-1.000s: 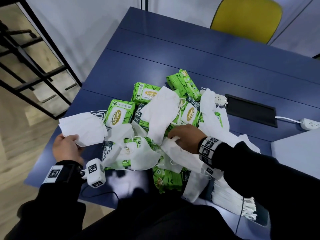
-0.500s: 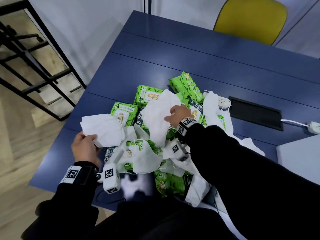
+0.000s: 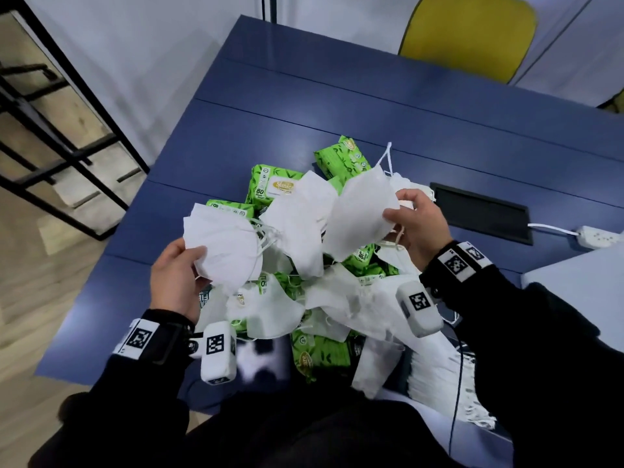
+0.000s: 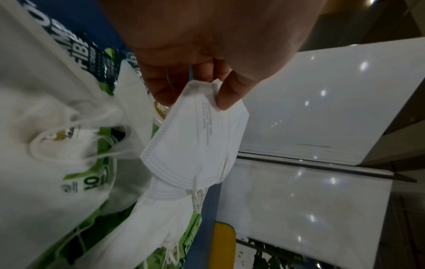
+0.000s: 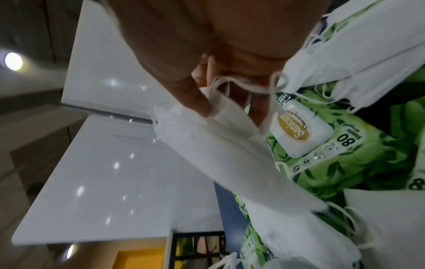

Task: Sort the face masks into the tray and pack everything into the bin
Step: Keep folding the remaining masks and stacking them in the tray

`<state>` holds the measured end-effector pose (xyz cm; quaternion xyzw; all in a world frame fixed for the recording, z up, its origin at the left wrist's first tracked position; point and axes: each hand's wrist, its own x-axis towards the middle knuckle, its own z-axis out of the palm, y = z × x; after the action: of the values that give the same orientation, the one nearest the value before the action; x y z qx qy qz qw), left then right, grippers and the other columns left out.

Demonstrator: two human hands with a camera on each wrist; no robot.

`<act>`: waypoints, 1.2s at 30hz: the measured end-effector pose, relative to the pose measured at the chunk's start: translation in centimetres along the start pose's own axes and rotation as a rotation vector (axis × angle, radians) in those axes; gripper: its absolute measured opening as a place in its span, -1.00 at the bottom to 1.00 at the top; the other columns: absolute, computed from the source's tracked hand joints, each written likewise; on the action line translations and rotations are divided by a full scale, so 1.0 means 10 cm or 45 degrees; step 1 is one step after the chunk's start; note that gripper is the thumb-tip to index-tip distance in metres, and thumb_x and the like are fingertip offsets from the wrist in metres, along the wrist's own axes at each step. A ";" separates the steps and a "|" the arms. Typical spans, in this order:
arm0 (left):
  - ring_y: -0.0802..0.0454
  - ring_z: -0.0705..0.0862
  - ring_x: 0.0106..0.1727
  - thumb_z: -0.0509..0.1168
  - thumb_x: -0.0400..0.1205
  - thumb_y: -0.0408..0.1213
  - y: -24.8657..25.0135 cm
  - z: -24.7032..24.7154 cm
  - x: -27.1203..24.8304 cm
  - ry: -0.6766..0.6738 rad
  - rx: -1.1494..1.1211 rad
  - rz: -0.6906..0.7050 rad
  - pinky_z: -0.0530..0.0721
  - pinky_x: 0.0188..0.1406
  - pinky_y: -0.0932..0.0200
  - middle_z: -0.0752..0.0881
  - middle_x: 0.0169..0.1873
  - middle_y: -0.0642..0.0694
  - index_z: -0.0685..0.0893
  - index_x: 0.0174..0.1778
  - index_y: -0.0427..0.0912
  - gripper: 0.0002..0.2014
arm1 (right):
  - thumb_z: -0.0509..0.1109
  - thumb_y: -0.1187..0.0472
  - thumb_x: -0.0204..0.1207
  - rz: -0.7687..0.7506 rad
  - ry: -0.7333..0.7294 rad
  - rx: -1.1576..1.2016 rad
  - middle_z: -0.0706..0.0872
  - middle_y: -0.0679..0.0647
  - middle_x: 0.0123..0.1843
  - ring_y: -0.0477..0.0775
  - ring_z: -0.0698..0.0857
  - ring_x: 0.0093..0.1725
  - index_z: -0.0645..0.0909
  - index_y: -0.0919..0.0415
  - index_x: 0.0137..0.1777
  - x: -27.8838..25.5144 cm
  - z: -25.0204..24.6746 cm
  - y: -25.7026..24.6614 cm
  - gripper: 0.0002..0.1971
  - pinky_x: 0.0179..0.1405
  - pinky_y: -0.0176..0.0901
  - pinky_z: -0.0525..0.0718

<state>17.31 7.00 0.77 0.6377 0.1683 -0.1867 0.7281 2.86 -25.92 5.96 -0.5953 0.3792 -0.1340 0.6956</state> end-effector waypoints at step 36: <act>0.12 0.80 -0.02 0.23 0.66 -0.68 0.37 0.79 -1.07 -0.968 0.387 0.287 0.71 -0.03 0.32 0.88 0.01 -0.06 0.79 0.16 -0.26 -0.66 | 0.35 0.48 0.61 0.097 -0.187 0.146 0.80 0.21 -0.06 0.17 0.75 -0.23 0.73 0.31 0.18 -0.99 -0.05 0.05 -0.77 -0.31 0.01 0.79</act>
<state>9.80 0.24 10.13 0.6378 -0.2123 -0.3506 0.6520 -4.28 -19.82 9.09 -0.5477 0.3414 -0.0850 0.7591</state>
